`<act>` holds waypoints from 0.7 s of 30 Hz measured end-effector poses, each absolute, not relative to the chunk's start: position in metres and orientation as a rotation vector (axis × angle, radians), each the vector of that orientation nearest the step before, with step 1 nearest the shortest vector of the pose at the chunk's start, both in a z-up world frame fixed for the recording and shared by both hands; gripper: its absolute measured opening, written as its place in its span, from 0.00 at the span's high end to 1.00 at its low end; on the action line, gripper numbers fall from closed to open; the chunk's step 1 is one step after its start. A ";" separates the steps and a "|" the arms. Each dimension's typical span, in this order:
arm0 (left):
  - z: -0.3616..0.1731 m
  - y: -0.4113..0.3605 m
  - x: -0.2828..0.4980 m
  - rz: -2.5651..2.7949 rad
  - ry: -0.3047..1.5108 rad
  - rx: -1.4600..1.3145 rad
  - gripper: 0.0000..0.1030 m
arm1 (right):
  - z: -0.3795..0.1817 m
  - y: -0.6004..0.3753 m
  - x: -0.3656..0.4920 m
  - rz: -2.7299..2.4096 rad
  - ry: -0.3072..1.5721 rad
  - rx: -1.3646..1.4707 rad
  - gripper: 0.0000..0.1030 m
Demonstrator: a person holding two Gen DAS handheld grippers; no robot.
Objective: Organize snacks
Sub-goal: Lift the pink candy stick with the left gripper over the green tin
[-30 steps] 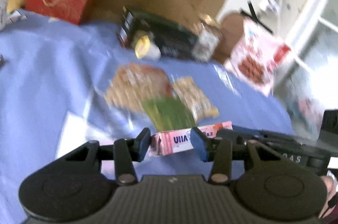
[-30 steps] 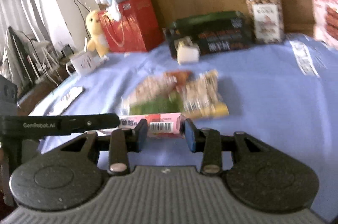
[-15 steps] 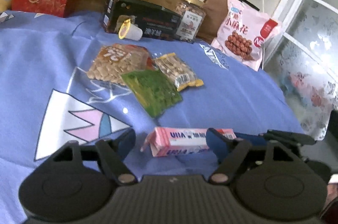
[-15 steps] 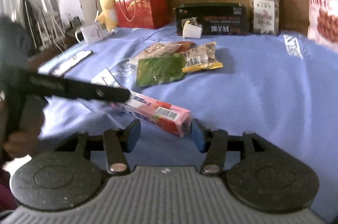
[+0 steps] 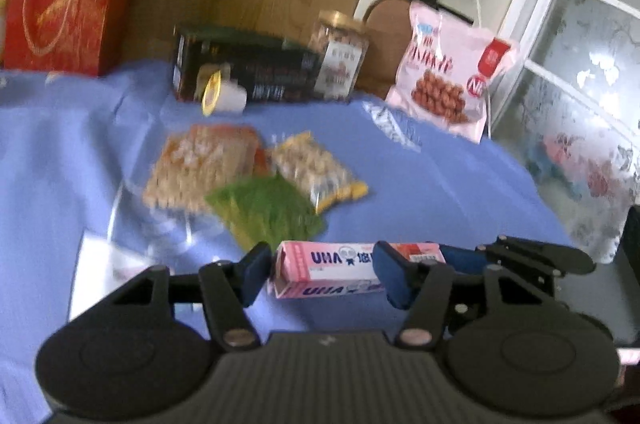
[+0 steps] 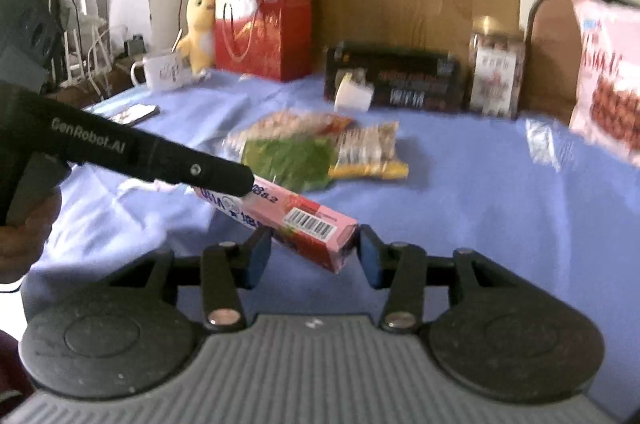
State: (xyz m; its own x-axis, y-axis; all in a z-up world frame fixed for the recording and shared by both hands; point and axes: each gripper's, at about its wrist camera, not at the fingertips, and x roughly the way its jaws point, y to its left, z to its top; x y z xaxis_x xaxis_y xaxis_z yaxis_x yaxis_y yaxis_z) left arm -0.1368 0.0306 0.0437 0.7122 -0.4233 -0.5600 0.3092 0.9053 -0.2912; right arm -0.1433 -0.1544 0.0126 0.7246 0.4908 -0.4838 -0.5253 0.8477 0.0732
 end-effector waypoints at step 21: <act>0.108 0.024 -0.028 -0.343 0.469 -0.159 0.44 | 0.056 -0.145 -0.049 0.462 0.257 -0.156 0.52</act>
State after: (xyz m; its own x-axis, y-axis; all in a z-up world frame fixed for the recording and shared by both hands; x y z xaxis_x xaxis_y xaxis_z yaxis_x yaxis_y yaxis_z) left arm -0.0284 0.0244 0.1079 0.8363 -0.3589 -0.4145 0.2866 0.9306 -0.2275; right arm -0.0490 -0.1453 0.0563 0.8636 0.4197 -0.2793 -0.4587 0.8840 -0.0902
